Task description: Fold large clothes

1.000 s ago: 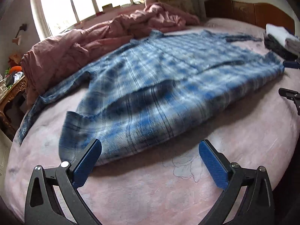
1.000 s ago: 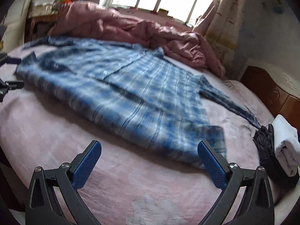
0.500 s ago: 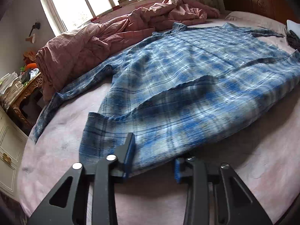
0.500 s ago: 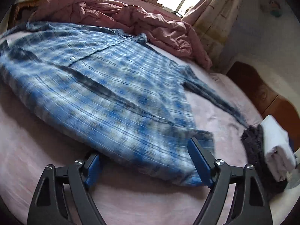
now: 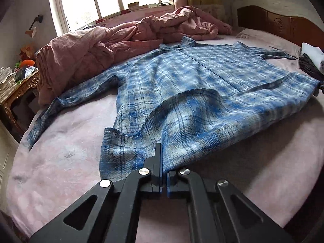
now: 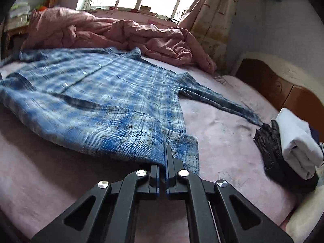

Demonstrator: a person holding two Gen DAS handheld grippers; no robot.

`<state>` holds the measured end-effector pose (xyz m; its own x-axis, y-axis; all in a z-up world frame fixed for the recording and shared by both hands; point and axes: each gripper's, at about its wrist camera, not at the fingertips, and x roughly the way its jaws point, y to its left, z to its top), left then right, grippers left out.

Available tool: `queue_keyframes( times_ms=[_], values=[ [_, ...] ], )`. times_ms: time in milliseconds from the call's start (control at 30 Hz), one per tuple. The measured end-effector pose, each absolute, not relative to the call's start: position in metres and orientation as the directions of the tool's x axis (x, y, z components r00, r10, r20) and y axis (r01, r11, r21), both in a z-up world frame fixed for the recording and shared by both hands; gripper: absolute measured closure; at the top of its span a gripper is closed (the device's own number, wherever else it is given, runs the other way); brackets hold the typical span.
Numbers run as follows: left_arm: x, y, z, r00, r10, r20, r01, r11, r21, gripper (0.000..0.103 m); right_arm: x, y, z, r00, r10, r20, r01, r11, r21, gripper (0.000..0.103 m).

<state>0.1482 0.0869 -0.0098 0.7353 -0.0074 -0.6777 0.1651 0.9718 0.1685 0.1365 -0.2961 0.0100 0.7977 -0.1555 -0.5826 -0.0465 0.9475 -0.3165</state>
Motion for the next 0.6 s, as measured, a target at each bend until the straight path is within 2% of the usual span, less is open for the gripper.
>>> queue_keyframes(
  times_ms=[200, 267, 400, 600],
  values=[
    [0.158, 0.084, -0.01, 0.722, 0.026, -0.692, 0.174, 0.96, 0.218, 0.1, 0.141, -0.308, 0.026, 0.796, -0.163, -0.583, -0.034, 0.95, -0.311, 0.099],
    [0.169, 0.087, -0.008, 0.716, 0.01, -0.698, 0.178, 0.965, 0.195, 0.1, 0.15, -0.309, 0.028, 0.796, -0.16, -0.584, -0.031, 0.953, -0.303, 0.099],
    [0.198, 0.091, 0.007, 0.716, 0.002, -0.698, 0.173, 0.968, 0.18, 0.097, 0.181, -0.308, 0.042, 0.8, -0.146, -0.581, -0.03, 0.959, -0.281, 0.099],
    [0.261, 0.089, 0.024, 0.702, 0.023, -0.712, 0.166, 0.967, 0.195, 0.1, 0.253, -0.305, 0.058, 0.811, -0.163, -0.562, 0.0, 0.96, -0.279, 0.099]
  ],
)
